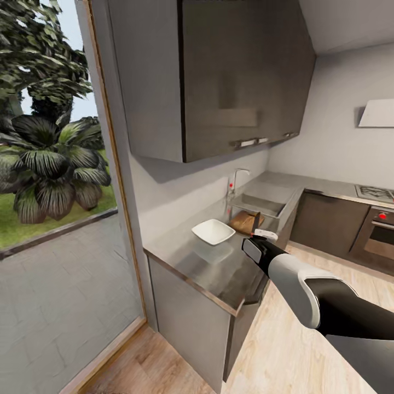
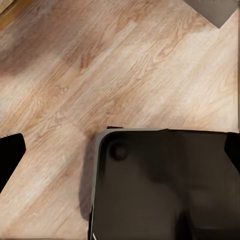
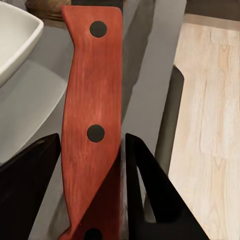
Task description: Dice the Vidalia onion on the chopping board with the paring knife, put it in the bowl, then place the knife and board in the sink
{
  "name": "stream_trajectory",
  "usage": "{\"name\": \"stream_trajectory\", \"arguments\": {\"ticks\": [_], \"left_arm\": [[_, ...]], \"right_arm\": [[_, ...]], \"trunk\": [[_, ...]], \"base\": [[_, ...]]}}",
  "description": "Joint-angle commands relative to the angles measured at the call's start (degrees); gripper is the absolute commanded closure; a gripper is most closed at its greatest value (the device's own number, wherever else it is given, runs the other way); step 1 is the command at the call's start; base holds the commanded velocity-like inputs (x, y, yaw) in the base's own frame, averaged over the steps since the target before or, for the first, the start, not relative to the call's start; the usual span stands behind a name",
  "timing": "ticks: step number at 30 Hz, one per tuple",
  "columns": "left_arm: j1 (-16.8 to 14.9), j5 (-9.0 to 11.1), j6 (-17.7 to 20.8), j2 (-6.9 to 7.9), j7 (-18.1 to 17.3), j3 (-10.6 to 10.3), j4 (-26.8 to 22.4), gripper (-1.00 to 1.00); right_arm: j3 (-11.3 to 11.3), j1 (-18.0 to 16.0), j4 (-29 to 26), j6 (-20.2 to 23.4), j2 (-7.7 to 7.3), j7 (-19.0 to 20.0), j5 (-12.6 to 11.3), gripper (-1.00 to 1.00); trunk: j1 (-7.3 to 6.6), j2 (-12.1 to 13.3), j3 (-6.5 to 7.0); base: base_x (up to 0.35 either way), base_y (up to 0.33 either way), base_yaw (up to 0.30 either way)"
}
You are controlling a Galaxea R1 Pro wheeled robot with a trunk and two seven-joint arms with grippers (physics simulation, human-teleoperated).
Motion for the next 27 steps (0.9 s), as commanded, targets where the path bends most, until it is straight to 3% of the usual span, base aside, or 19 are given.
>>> {"name": "stream_trajectory", "arguments": {"ticks": [1, 27], "left_arm": [[0.0, 0.0, 0.0, -0.05, -0.2, 0.3, -0.1, -1.0], [0.0, -0.1, -0.1, -0.09, -0.2, 0.3, 0.4, -1.0]], "right_arm": [[-0.1, 0.0, -0.1, 0.3, 0.03, -0.2, 0.0, 1.0], [-0.1, 0.0, -0.1, 0.3, 0.1, 0.0, 0.0, 1.0]], "trunk": [[0.03, 0.0, 0.05], [0.03, 0.0, 1.49]], "base": [[0.0, -0.315, 0.188], [0.0, -0.315, 0.165]]}}
